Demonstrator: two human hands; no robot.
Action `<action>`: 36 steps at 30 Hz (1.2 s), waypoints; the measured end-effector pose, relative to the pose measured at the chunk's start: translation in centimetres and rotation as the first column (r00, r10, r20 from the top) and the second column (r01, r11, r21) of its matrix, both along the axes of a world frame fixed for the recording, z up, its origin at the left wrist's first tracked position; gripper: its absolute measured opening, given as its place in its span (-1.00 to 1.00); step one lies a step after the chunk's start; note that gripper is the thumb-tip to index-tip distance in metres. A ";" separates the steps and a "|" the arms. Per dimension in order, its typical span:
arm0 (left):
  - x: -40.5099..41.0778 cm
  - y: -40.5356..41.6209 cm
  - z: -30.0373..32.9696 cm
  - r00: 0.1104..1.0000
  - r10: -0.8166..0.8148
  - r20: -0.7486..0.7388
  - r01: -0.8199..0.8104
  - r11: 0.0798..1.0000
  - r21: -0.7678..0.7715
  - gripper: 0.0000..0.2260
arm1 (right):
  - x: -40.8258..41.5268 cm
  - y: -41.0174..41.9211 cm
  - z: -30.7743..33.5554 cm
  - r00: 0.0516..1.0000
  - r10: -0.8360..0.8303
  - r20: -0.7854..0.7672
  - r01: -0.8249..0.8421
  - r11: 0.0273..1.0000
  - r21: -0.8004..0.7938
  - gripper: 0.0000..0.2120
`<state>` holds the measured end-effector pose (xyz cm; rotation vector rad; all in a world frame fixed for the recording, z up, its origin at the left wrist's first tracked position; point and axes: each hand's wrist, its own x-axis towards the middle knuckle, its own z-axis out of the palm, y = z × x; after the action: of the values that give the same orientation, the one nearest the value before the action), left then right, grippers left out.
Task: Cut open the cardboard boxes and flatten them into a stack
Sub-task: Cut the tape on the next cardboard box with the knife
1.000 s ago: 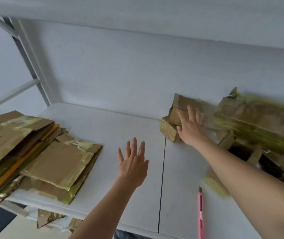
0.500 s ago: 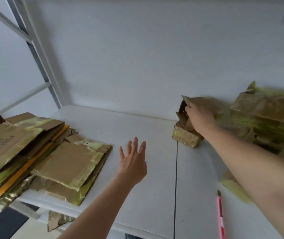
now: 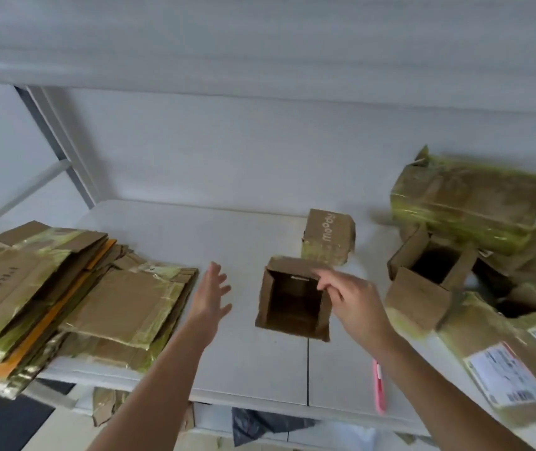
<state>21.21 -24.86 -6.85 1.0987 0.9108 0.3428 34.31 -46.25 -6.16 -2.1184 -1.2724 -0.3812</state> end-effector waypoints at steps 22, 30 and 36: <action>2.2 -6.3 -1.3 0.942 -0.271 -0.197 0.289 0.955 0.069 -0.66 | -4.3 -4.4 -1.4 0.339 -0.053 -0.939 0.187 0.982 0.013 -0.67; 1.4 -8.2 -1.5 0.966 -0.204 -0.160 0.236 0.948 0.213 -0.74 | -3.6 -5.9 -3.2 0.398 -0.025 -0.917 0.078 0.997 0.007 -0.51; 0.7 -9.0 -1.1 0.955 -0.289 -0.069 0.296 0.947 0.124 -0.53 | -6.2 -6.6 -3.5 0.418 -0.026 -0.908 0.143 0.989 0.038 -0.70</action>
<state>21.91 -33.88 -7.96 1.3518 0.7617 0.1317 28.13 -52.82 -9.66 -1.7917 -0.4430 0.6317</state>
